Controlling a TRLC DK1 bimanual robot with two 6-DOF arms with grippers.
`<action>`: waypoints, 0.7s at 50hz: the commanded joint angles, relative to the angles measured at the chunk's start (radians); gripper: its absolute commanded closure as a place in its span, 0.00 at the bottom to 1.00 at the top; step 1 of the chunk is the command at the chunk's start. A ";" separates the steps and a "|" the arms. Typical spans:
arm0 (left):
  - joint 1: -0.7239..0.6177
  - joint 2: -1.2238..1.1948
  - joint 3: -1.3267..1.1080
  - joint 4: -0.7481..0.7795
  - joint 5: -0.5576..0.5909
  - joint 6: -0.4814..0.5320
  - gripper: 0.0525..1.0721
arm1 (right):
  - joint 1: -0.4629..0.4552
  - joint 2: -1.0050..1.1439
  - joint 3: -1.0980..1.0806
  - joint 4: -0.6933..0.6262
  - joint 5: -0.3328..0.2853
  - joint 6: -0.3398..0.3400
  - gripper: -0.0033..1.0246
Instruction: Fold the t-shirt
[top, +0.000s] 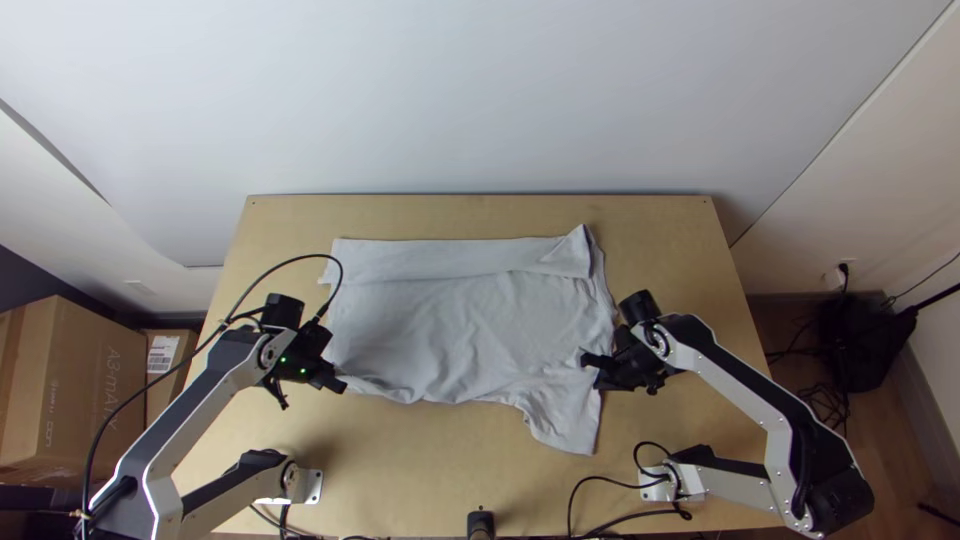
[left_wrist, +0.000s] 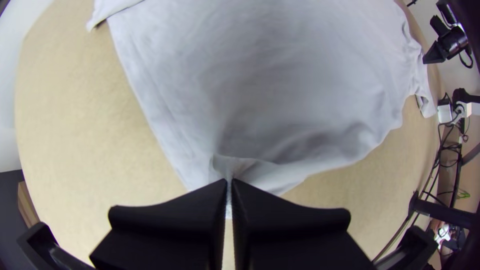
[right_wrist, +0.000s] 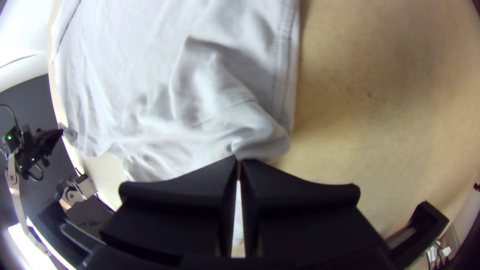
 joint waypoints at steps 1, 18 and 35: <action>0.046 -0.055 -0.011 -0.050 0.015 0.055 0.97 | -0.056 -0.013 0.033 -0.027 0.015 -0.050 0.97; 0.092 -0.170 -0.054 -0.098 0.036 0.064 0.97 | -0.078 -0.015 0.088 -0.057 0.075 -0.081 0.97; 0.157 -0.090 0.065 -0.044 0.049 0.055 0.97 | -0.078 -0.004 0.206 -0.060 0.076 -0.092 0.97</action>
